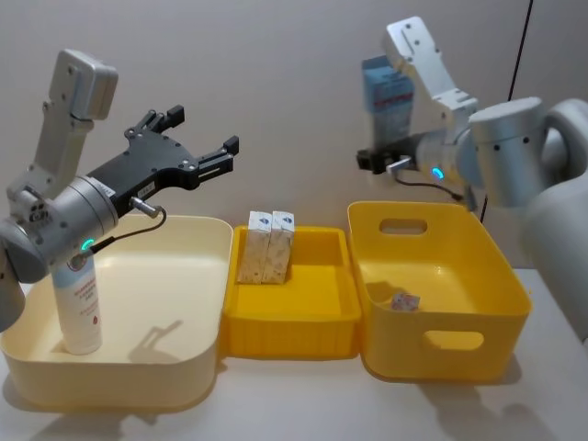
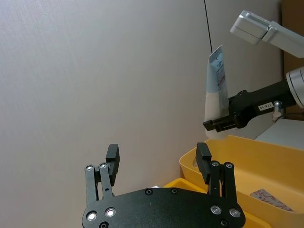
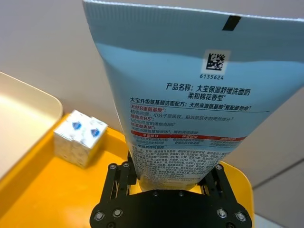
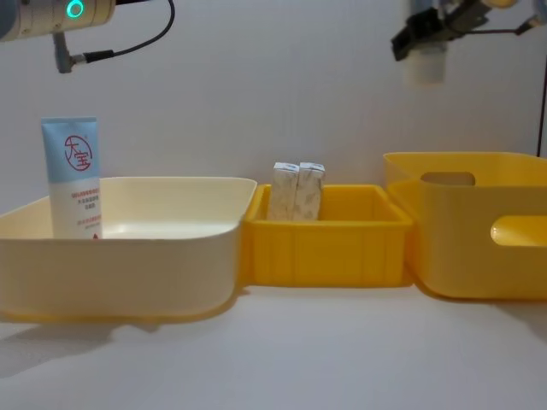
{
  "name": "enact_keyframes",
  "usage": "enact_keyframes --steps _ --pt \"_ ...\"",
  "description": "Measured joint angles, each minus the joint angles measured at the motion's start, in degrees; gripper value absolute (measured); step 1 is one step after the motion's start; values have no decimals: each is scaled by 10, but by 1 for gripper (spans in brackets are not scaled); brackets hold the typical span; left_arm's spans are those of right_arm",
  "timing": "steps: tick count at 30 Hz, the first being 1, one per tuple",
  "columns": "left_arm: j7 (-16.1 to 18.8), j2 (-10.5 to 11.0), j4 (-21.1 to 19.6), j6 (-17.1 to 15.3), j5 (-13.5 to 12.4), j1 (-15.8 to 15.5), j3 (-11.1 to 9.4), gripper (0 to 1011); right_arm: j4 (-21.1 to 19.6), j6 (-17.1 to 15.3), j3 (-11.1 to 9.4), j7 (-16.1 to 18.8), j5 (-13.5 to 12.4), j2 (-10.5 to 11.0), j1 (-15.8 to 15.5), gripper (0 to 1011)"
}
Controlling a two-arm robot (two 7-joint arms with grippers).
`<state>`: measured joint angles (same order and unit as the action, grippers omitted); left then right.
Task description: Bimanual collaborative sorting of washing and personal care products
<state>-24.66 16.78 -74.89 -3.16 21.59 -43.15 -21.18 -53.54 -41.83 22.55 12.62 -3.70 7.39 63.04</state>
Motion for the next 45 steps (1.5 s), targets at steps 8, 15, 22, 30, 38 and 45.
enact_keyframes --steps 8,15,22,30,38,45 --pt "0 0 0 0 0 0 0 1000 51 -44 -6 5 5 10 35 625" --pt "0 0 0 0 0 0 0 1000 113 -78 -2 29 10 14 73 625" --pt "0 0 0 0 0 0 0 1000 227 -91 18 72 21 4 135 625" --pt "0 0 0 0 0 0 0 999 348 -77 34 104 31 -15 197 712" --pt "0 0 0 0 0 0 0 999 412 -69 43 121 37 -25 229 931" --pt "0 0 0 0 0 0 0 999 448 -65 48 131 40 -31 247 1001"
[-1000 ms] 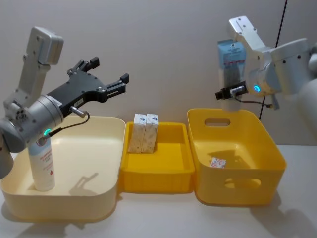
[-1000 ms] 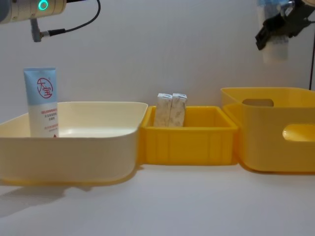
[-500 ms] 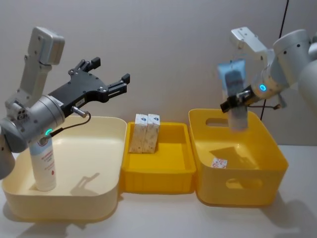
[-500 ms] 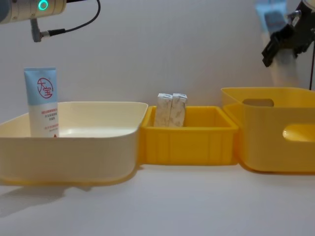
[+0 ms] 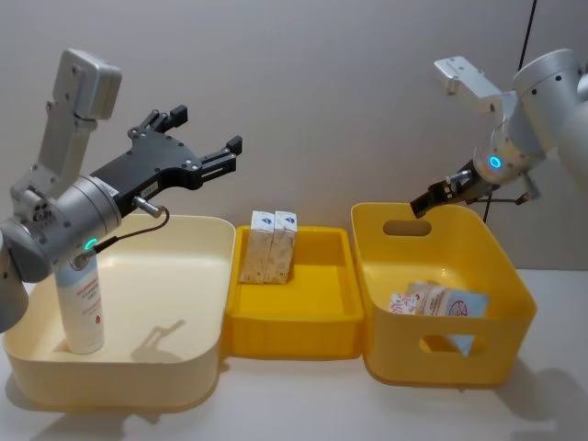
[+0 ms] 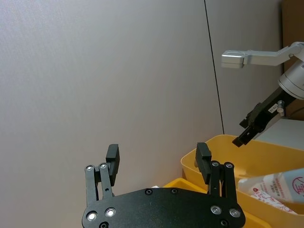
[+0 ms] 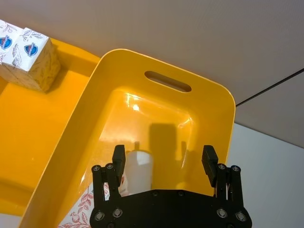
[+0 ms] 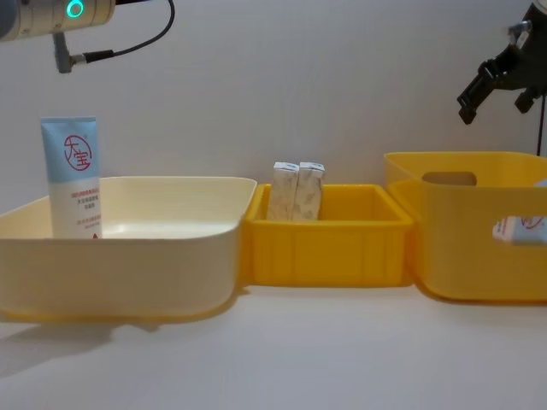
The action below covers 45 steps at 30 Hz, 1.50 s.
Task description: Bimanual collaborative sorting of washing and personal care products
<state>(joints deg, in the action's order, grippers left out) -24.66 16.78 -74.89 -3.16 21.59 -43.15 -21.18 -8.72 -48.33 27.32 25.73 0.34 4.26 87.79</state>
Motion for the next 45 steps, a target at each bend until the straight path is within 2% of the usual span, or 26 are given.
enact_keyframes --steps 26,32,37,42,45 --pt "0 0 0 0 0 0 0 1000 41 8 4 10 5 -7 20 1001" --pt "0 0 0 0 0 0 0 1000 -20 -1 -7 11 31 0 -9 1001" --pt "0 0 0 0 0 0 0 999 -122 -16 -21 5 46 15 -58 1001" --pt "0 0 0 0 0 0 0 999 -189 -23 -29 -1 53 25 -91 1001" --pt "0 0 0 0 0 0 0 1000 -256 -25 -36 -7 58 34 -123 1001"
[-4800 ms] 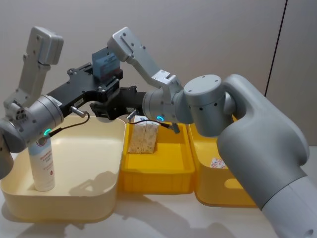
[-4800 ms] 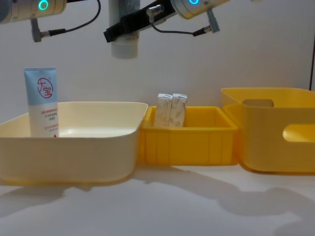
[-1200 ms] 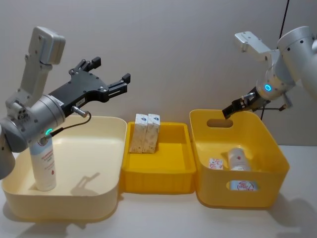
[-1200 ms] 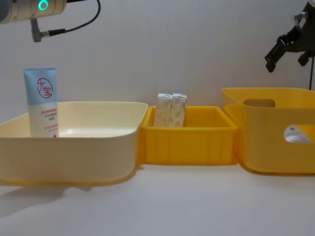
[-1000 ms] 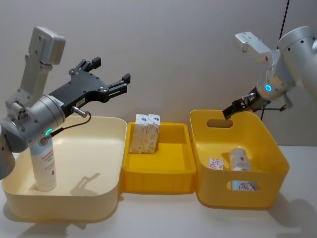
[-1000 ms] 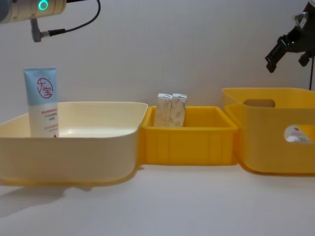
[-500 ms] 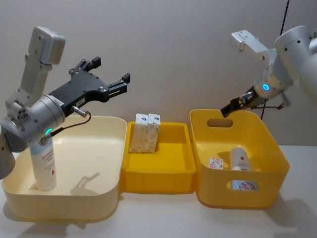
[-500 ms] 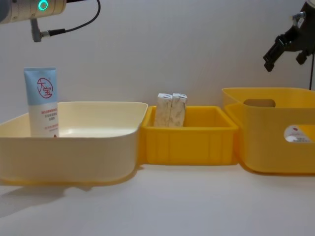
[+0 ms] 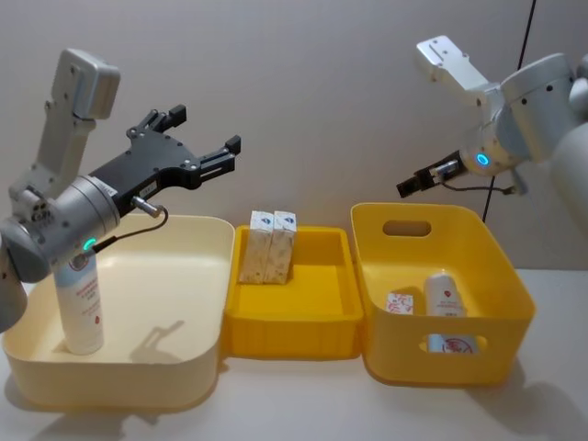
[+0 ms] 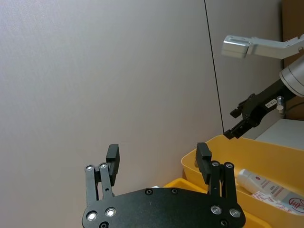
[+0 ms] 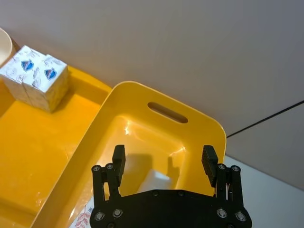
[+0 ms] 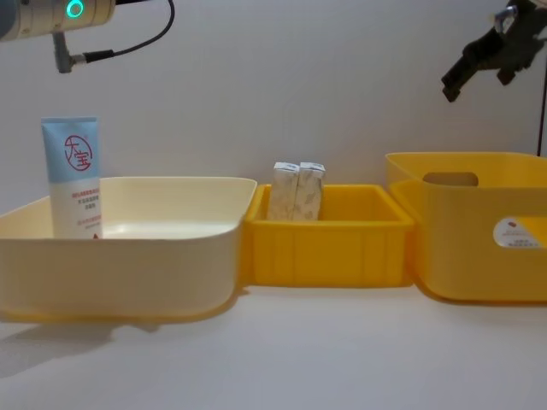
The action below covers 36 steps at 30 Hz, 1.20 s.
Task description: Bimanual collaborative sorting of washing and personal care products
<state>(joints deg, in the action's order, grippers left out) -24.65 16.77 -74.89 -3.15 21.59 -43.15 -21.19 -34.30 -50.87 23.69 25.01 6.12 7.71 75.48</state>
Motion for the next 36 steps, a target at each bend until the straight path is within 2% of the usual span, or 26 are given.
enact_keyframes --steps 1,3,6,7,9,12,13,16,19,22,23,29,36 --pt "0 0 0 0 0 0 0 1000 0 0 0 0 0 0 0 1001" --pt "0 0 0 0 0 0 0 1000 -48 0 -6 -5 3 6 -23 1001" --pt "0 0 0 0 0 0 0 999 -86 1 -10 -10 5 11 -42 1001" --pt "0 0 0 0 0 0 0 1000 -111 3 -12 -12 6 14 -55 1001" --pt "0 0 0 0 0 0 0 1000 -129 6 -14 -15 7 16 -65 1001" --pt "0 0 0 0 0 0 0 1000 -183 16 -20 -22 10 22 -93 1001" --pt "0 0 0 0 0 0 0 999 -183 16 -20 -22 10 22 -93 1001" --pt "0 0 0 0 0 0 0 999 -236 28 -25 -29 12 26 -118 1001" --pt "0 0 0 0 0 0 0 999 -262 37 -28 -34 14 29 -132 1001" --pt "0 0 0 0 0 0 0 1000 -304 53 -32 -41 16 32 -154 1001" --pt "0 0 0 0 0 0 0 1000 -304 53 -32 -41 16 32 -154 1001" --pt "0 0 0 0 0 0 0 1000 -373 88 -36 -54 20 36 -191 1001" --pt "0 0 0 0 0 0 0 1000 -428 128 -38 -66 25 38 -221 1001"
